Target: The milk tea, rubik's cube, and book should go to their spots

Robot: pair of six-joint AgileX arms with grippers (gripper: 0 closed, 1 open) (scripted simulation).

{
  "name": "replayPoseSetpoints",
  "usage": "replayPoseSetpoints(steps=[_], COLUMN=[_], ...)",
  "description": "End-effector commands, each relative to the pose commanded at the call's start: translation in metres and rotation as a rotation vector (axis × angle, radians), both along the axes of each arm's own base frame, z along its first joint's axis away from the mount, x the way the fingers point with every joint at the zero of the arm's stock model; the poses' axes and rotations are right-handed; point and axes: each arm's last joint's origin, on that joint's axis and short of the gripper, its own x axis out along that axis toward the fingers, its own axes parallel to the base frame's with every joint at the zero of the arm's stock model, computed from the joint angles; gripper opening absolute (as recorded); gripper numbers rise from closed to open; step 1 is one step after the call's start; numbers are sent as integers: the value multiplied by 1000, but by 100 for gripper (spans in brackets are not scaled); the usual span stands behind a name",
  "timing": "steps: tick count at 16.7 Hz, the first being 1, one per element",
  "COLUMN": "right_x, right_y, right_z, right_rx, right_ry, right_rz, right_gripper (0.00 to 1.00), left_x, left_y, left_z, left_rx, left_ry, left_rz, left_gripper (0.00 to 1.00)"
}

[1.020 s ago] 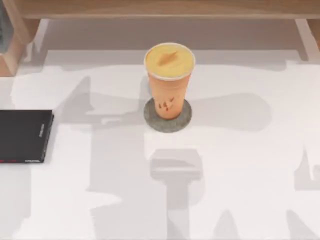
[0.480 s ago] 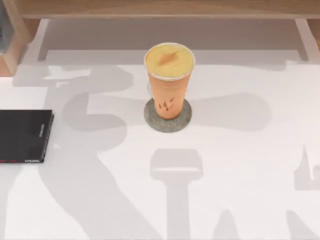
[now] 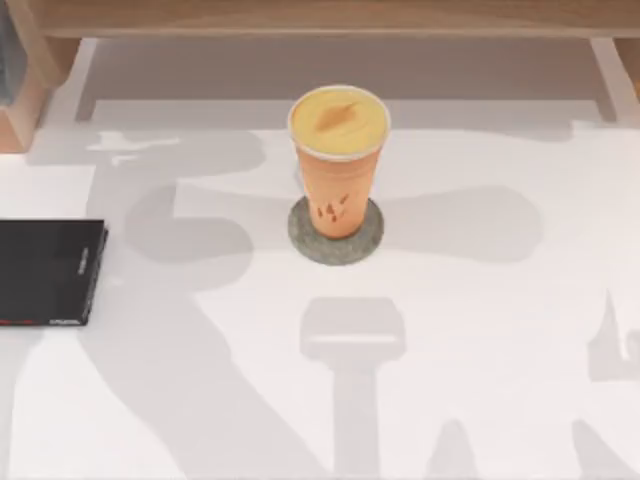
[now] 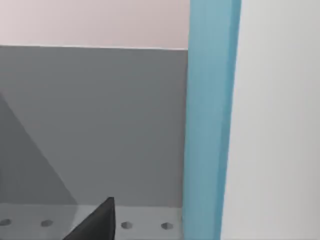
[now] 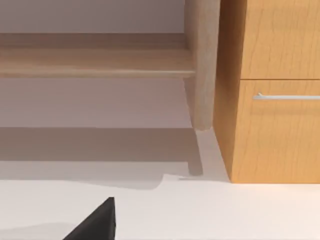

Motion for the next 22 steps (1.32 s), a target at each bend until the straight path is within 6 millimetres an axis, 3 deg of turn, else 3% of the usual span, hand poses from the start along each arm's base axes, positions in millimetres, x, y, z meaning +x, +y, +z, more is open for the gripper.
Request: replayPoseSetpoints(steps=[4,8,21,22], right_x=[0,0,0,0], right_y=[0,0,0,0], right_z=[0,0,0,0], right_rx=[0,0,0,0], right_ry=[0,0,0,0], right_rz=[0,0,0,0], right_gripper=[100,100,100,100], left_x=[17,19,19,19], left_y=[1,0,0,0], left_z=[0,0,0,0], left_rx=[0,0,0,0], left_ry=[0,0,0,0], left_rz=[1,0,0,0], left_gripper=[100,100,2,0])
